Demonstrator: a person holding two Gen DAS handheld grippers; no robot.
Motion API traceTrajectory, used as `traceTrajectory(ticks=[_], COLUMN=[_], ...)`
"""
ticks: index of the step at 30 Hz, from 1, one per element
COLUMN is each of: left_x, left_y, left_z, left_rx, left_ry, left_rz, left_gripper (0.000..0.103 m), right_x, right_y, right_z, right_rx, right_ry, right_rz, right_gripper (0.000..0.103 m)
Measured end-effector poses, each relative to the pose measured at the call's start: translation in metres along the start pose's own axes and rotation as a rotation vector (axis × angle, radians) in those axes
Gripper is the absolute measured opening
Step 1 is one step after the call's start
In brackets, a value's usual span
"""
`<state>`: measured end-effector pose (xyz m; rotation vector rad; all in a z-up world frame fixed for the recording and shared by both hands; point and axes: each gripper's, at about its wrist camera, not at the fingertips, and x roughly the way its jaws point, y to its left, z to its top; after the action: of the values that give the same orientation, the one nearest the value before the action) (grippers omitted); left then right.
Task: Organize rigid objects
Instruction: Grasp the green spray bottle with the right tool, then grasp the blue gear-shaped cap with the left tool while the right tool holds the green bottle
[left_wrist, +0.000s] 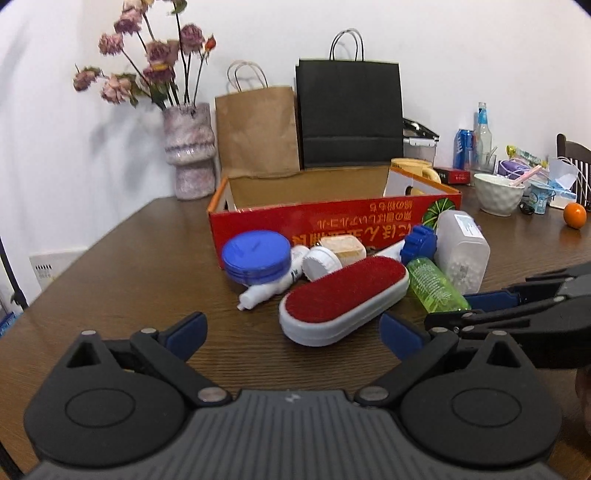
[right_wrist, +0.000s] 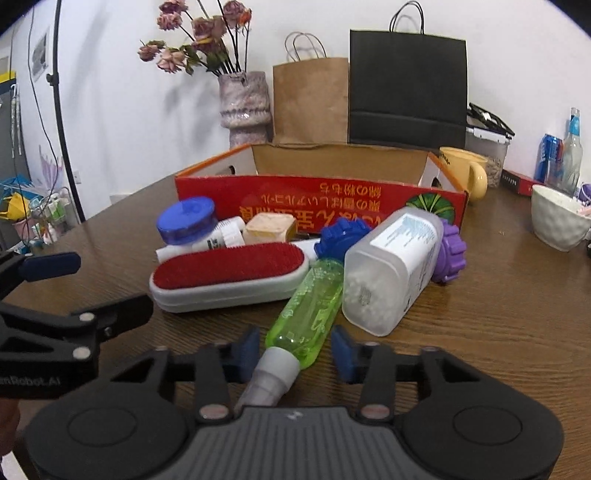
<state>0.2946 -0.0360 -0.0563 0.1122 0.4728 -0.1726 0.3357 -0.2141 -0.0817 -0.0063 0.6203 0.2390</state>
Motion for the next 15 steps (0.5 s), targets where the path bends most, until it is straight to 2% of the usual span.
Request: traceTrajectory(ticks=[6,11,13,15], left_x=[0.0,-0.001,0.002,0.005], left_y=[-0.006,-0.029,-0.04,-0.051], left_z=[0.009,0.016,0.022,0.027], left_rx=[-0.026,0.037,0.049,0.051], left_ry=[0.023,-0.008,-0.014,-0.022], left_rz=[-0.052,-0.076,-0.115,-0.164], left_gripper=[0.097,0.097,0.096,0.091], right_x=[-0.017,-0.034,-0.037,-0.041], right_y=[-0.014,-0.032,-0.037,-0.044], right_z=[-0.011,-0.021,-0.023,-0.026], right_rx=[-0.003,0.034,0.037,0.044], right_ry=[0.004,-0.002,-0.004,-0.01], right_rz=[0.01,-0.028,-0.052,-0.072], right_gripper=[0.031,0.03,0.03,0.03])
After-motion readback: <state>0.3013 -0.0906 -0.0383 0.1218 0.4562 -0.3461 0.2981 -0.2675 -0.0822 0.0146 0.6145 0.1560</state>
